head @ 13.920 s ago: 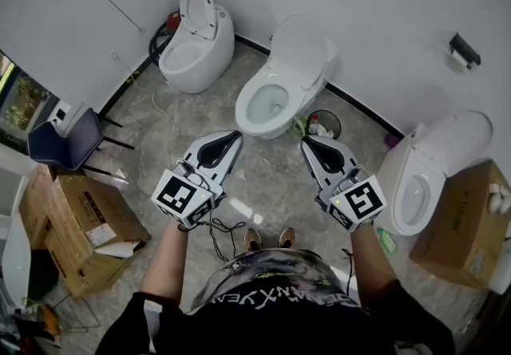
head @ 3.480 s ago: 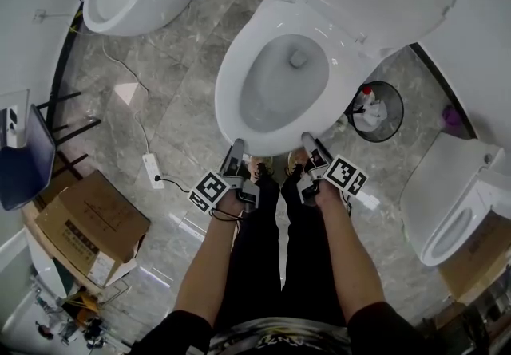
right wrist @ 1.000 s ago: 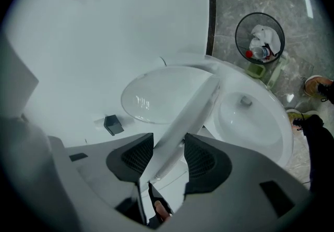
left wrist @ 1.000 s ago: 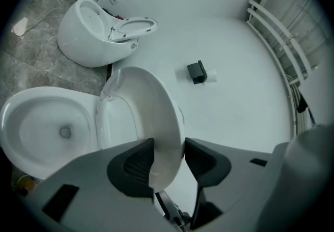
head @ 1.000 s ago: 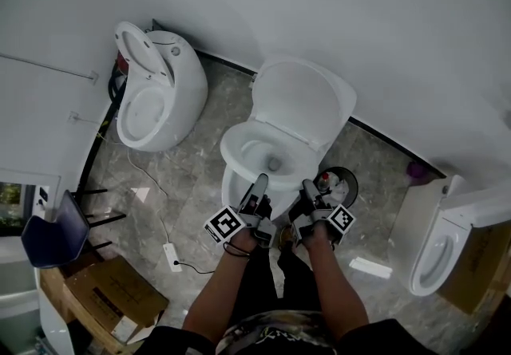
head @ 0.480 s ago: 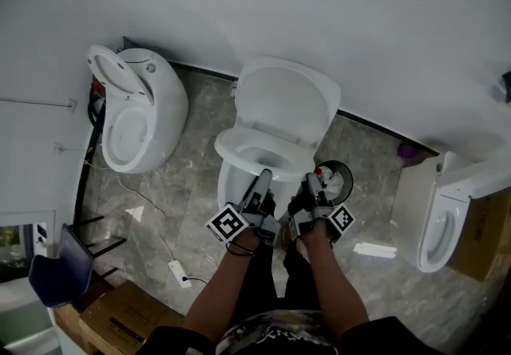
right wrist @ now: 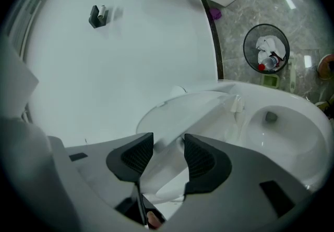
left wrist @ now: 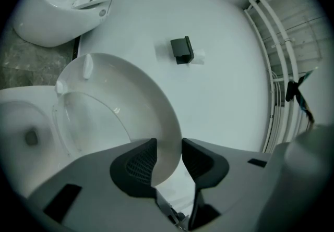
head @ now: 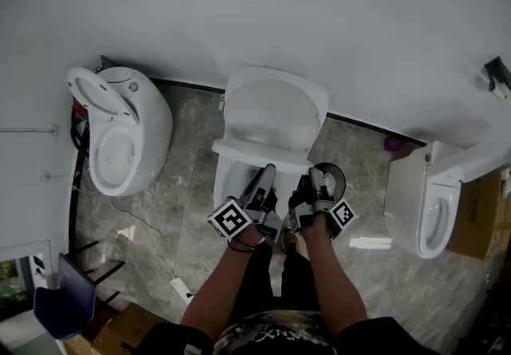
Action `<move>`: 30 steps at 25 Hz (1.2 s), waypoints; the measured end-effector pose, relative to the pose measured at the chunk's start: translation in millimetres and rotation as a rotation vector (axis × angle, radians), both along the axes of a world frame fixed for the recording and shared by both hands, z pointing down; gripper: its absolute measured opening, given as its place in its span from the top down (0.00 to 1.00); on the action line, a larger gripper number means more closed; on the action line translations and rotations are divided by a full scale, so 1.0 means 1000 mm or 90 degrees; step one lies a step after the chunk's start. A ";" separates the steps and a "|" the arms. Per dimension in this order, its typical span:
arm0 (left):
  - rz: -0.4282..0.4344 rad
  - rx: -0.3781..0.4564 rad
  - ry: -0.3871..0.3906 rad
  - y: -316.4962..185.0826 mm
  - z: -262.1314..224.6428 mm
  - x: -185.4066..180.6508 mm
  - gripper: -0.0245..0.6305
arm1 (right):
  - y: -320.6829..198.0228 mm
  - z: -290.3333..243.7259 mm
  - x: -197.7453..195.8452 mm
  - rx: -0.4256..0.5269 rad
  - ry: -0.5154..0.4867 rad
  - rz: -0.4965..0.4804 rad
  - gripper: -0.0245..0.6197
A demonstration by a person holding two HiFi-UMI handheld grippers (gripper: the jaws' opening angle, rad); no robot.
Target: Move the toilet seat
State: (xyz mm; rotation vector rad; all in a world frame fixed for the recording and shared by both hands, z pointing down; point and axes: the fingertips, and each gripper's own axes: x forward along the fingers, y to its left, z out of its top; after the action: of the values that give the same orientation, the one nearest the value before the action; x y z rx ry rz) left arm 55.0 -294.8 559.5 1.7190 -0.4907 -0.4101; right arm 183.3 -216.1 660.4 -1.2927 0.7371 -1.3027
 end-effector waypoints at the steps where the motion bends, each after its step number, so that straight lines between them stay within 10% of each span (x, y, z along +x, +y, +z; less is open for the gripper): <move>1: 0.009 0.016 0.003 -0.005 -0.003 0.002 0.71 | -0.002 -0.001 0.001 -0.002 0.001 0.007 0.69; 13: -0.044 -0.029 0.075 -0.038 -0.007 0.021 0.73 | -0.030 -0.011 0.021 -0.009 0.060 0.021 0.68; 30: -0.112 -0.013 -0.028 -0.121 0.034 0.018 0.85 | -0.075 -0.013 0.060 0.004 0.077 0.008 0.67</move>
State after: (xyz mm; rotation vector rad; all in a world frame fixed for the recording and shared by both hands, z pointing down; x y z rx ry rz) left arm 73.3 -415.6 593.6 1.6743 -0.6791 -0.4922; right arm 243.4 -291.4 647.8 -1.3787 0.8157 -1.2192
